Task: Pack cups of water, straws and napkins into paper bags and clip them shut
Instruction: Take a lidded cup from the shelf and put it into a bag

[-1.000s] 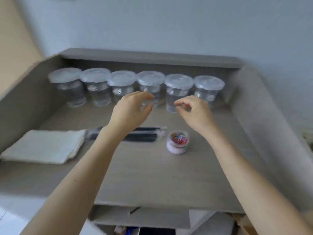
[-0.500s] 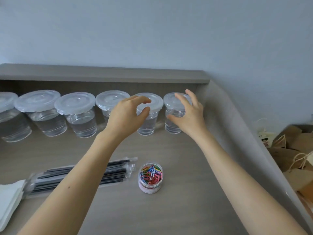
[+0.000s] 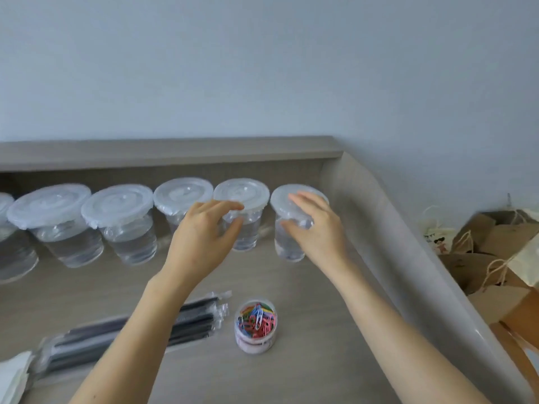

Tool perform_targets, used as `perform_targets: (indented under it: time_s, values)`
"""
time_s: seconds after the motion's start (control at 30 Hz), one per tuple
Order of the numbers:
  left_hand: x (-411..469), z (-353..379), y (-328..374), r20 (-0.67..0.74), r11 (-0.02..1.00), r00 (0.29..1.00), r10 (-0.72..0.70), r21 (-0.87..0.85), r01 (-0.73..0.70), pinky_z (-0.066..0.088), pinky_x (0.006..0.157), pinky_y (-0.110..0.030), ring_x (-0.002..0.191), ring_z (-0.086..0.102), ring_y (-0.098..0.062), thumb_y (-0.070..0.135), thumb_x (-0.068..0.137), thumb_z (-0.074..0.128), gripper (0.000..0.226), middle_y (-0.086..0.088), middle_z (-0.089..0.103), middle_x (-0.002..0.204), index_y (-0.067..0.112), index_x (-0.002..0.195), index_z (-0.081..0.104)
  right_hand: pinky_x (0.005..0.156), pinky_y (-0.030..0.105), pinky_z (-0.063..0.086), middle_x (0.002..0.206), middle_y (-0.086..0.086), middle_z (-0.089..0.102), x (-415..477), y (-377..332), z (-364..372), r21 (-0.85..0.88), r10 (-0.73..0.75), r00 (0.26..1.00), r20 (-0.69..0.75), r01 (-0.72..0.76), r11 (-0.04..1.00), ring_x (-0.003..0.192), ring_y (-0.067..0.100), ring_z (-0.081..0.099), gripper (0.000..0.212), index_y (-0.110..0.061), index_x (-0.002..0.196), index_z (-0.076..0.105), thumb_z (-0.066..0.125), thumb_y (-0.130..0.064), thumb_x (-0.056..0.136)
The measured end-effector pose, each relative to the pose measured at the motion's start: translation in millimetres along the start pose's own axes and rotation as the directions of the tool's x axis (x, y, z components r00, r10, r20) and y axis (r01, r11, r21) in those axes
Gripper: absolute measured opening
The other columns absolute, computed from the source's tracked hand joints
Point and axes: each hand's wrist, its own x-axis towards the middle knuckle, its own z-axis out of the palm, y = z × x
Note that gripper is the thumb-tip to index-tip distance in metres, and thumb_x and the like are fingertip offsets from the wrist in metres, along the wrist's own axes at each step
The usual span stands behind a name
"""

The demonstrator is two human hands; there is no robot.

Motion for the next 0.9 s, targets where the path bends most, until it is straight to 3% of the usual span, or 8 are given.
perform_targets:
  time_s: [0.13, 0.27, 0.47, 0.6, 0.73, 0.9]
  values:
    - [-6.9, -4.7, 8.5, 0.011, 0.998, 0.999, 0.039, -0.040, -0.039, 0.037, 0.073, -0.029, 0.082, 0.055, -0.022, 0.011, 0.082, 0.068, 0.023, 0.003, 0.066, 0.092, 0.015, 0.104, 0.069, 0.091, 0.004, 0.032, 0.121, -0.004, 0.061, -25.1, -21.4, -22.1, 0.034, 0.003, 0.999, -0.052, -0.001, 0.999, 0.109, 0.003, 0.052, 0.045, -0.019, 0.111, 0.068, 0.070, -0.028, 0.067]
    - [-11.3, -1.5, 26.1, 0.024, 0.989, 0.992, 0.124, -0.089, -0.121, 0.038, 0.072, -0.026, 0.069, 0.049, -0.019, 0.008, 0.080, 0.069, 0.022, -0.006, 0.069, 0.094, 0.012, 0.102, 0.070, 0.093, 0.007, 0.035, 0.119, -0.002, 0.062, -50.7, -39.6, -46.6, -0.010, 0.003, 0.996, -0.090, -0.004, 1.000, 0.109, 0.004, 0.053, 0.044, -0.016, 0.111, 0.068, 0.076, -0.019, 0.068]
    - [-43.2, -2.7, 56.8, 0.120, 0.982, 0.985, 0.122, -0.158, -0.103, 0.042, 0.085, -0.027, 0.100, 0.059, -0.021, 0.028, 0.084, 0.058, 0.028, 0.003, 0.067, 0.110, 0.020, 0.109, 0.067, 0.094, 0.005, 0.033, 0.121, -0.003, 0.059, -98.2, -52.8, -78.2, -0.027, 0.031, 0.995, -0.095, -0.033, 0.999, 0.109, -0.001, 0.050, 0.044, -0.015, 0.112, 0.067, 0.078, -0.013, 0.069]
    - [-72.8, -16.6, 88.5, 0.117, 0.980, 0.986, 0.119, -0.175, -0.097, 0.044, 0.087, -0.029, 0.103, 0.058, -0.020, 0.032, 0.081, 0.050, 0.035, 0.006, 0.066, 0.110, 0.021, 0.109, 0.067, 0.094, 0.006, 0.034, 0.122, -0.004, 0.059, -127.7, -62.0, -102.1, 0.000, 0.036, 0.993, -0.109, -0.036, 0.999, 0.110, 0.001, 0.051, 0.044, -0.016, 0.112, 0.067, 0.078, -0.014, 0.070]
    - [-112.7, -13.4, 134.3, 0.092, 0.982, 0.989, 0.119, -0.157, -0.104, 0.037, 0.080, -0.023, 0.102, 0.057, -0.020, 0.021, 0.088, 0.060, 0.024, 0.007, 0.065, 0.110, 0.020, 0.110, 0.066, 0.092, 0.000, 0.029, 0.120, -0.011, 0.055, -166.7, -67.4, -151.1, 0.007, 0.028, 0.993, -0.111, -0.027, 1.000, 0.110, -0.007, 0.045, 0.045, -0.018, 0.115, 0.065, 0.077, -0.017, 0.072]
    - [-187.0, 15.5, 213.1, 0.079, 0.977, 0.990, 0.118, -0.186, -0.101, 0.037, 0.081, -0.022, 0.099, 0.059, -0.020, 0.020, 0.087, 0.061, 0.023, 0.003, 0.066, 0.108, 0.018, 0.110, 0.067, 0.094, 0.006, 0.034, 0.124, -0.005, 0.057, -253.4, -50.1, -237.7, -0.009, 0.020, 0.995, -0.098, -0.021, 1.000, 0.115, 0.004, 0.050, 0.043, -0.018, 0.115, 0.065, 0.072, -0.025, 0.073]
